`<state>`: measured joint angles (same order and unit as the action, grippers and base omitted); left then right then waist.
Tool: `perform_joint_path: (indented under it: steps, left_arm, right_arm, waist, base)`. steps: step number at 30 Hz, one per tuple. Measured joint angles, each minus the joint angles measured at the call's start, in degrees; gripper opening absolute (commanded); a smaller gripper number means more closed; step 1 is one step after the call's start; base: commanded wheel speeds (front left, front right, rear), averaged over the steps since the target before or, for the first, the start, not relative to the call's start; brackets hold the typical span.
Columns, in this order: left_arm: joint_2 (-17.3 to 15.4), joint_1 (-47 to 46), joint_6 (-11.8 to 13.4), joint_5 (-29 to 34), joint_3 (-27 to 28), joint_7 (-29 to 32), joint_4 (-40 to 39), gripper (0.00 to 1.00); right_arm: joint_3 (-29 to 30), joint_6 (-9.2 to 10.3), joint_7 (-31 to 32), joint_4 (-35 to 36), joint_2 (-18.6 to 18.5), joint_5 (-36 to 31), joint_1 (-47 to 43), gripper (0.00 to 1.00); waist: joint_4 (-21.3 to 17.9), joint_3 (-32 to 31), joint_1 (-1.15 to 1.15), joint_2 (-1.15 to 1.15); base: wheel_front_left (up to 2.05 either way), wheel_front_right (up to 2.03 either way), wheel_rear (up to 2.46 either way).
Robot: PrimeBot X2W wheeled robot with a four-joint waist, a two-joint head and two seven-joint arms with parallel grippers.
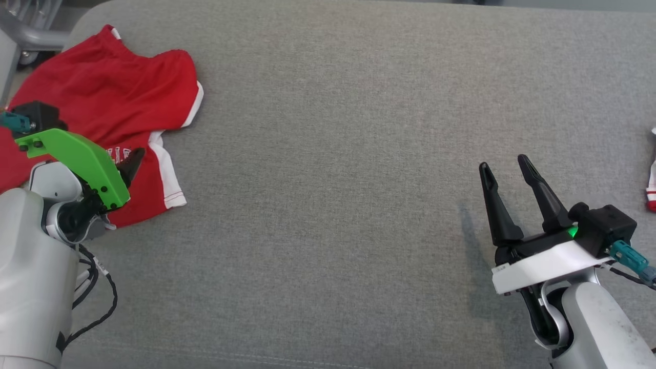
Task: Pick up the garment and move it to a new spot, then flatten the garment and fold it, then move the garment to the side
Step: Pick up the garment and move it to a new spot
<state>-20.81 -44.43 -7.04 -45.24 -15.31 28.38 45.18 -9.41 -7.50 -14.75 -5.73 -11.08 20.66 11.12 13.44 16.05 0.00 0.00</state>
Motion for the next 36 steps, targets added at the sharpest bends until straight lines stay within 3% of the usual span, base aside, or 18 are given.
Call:
perform_joint_path:
  steps: [11, 17, 18, 19, 21, 22, 36]
  left_arm:
    - [-0.2, -1.8, -0.3, -2.9, -2.8, 8.7, 6.5, 1.00]
    - [-0.8, -1.8, -0.5, -3.7, -3.5, 10.4, 7.4, 1.00]
    - [-0.8, -1.8, -0.5, -3.9, -3.6, 10.4, 7.4, 0.85]
    - [-0.8, -1.8, -0.5, -4.0, -3.7, 10.4, 7.5, 0.80]
    - [-0.8, -1.8, -0.5, -4.2, -3.9, 10.1, 7.7, 0.36]
    - [-0.8, -1.7, -0.5, -4.3, -4.1, 9.7, 7.6, 0.03]
    - [-1.9, 0.7, -0.5, -7.8, -8.9, 9.1, 2.3, 0.00]
  right_arm:
    - [0.2, 0.00, -0.1, -0.4, 0.1, 0.2, 1.9, 1.00]
    - [0.5, 0.00, -0.1, -0.4, 0.2, 0.2, 1.9, 1.00]
    - [0.5, 0.00, -0.1, -0.4, 0.3, 0.2, 1.9, 1.00]
    - [0.4, -0.01, -0.1, -0.4, 0.3, 0.2, 1.9, 1.00]
    - [0.4, 0.00, -0.1, -0.4, 0.3, 0.2, 1.9, 1.00]
    - [0.4, 0.00, -0.1, -0.4, 0.3, 0.2, 1.9, 1.00]
    - [0.0, 0.00, -0.1, -1.4, 0.6, 0.3, 0.8, 1.00]
  waist:
    - [-3.9, 3.6, 0.00, 0.00]
    - [-4.1, 3.6, 0.00, 0.00]
    - [-4.1, 3.4, 0.00, 0.00]
    - [-4.0, 3.4, 0.00, 0.00]
    - [-3.9, 3.1, 0.00, 0.00]
    - [-3.8, 3.0, 0.00, 0.00]
    - [-3.6, -0.5, 0.00, 0.00]
  base:
    - [0.00, 0.00, 0.00]
    - [0.00, 0.00, 0.00]
    - [0.00, 0.00, 0.00]
    - [0.00, 0.00, 0.00]
    - [0.00, 0.00, 0.00]
    - [0.00, 0.00, 0.00]
    - [0.00, 0.00, 0.00]
